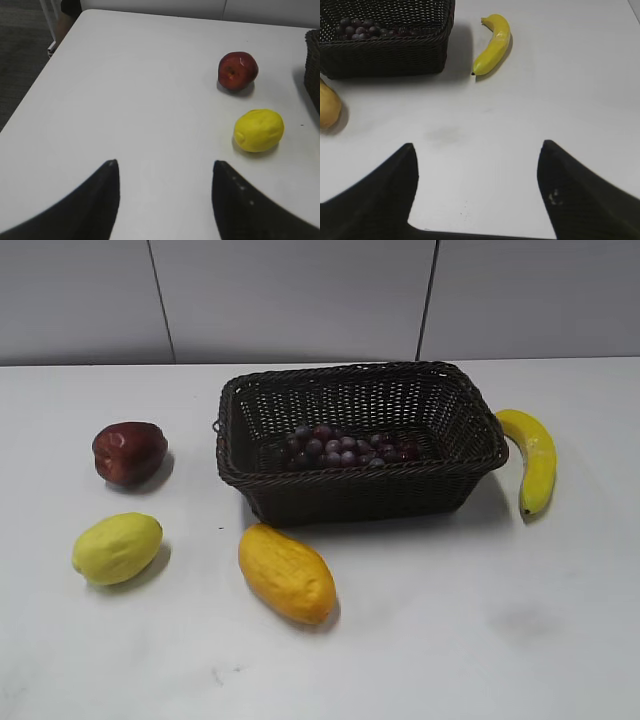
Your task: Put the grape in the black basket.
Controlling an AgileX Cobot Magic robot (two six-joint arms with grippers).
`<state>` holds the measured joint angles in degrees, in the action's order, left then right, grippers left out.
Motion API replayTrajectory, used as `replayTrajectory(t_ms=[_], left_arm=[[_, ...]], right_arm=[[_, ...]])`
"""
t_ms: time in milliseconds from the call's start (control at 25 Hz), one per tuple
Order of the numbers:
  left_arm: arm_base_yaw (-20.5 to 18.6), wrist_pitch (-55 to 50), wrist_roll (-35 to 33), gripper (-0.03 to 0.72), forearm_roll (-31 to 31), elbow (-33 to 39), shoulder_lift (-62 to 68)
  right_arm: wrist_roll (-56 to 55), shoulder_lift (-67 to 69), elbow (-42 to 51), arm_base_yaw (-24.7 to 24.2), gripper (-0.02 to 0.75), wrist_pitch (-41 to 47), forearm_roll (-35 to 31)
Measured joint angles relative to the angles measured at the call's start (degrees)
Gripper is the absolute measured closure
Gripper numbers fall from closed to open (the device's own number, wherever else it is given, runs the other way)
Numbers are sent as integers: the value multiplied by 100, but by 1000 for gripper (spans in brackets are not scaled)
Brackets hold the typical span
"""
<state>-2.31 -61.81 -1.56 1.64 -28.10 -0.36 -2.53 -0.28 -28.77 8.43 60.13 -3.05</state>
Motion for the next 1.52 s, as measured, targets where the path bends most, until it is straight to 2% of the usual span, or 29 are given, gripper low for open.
replayTrajectory(t_ms=[280,520,720,880,1280,1520], left_arm=[[0,0,0,136,0,0,0],[0,0,0,136,0,0,0],[0,0,0,136,0,0,0],[0,0,0,136,0,0,0],[0,0,0,136,0,0,0],[0,0,0,136,0,0,0]], right_arm=[[-15,162,-32,0,187,-37,87],[-50,2015,-305,0,200,-272,157],[-50,3847,-872,0,202,-315,157],[-50,5192,-1639,0,204,-318,27],[64,7902,-3954,0,204,22,-810],[178,9307,-5432,349,204,157,-814]])
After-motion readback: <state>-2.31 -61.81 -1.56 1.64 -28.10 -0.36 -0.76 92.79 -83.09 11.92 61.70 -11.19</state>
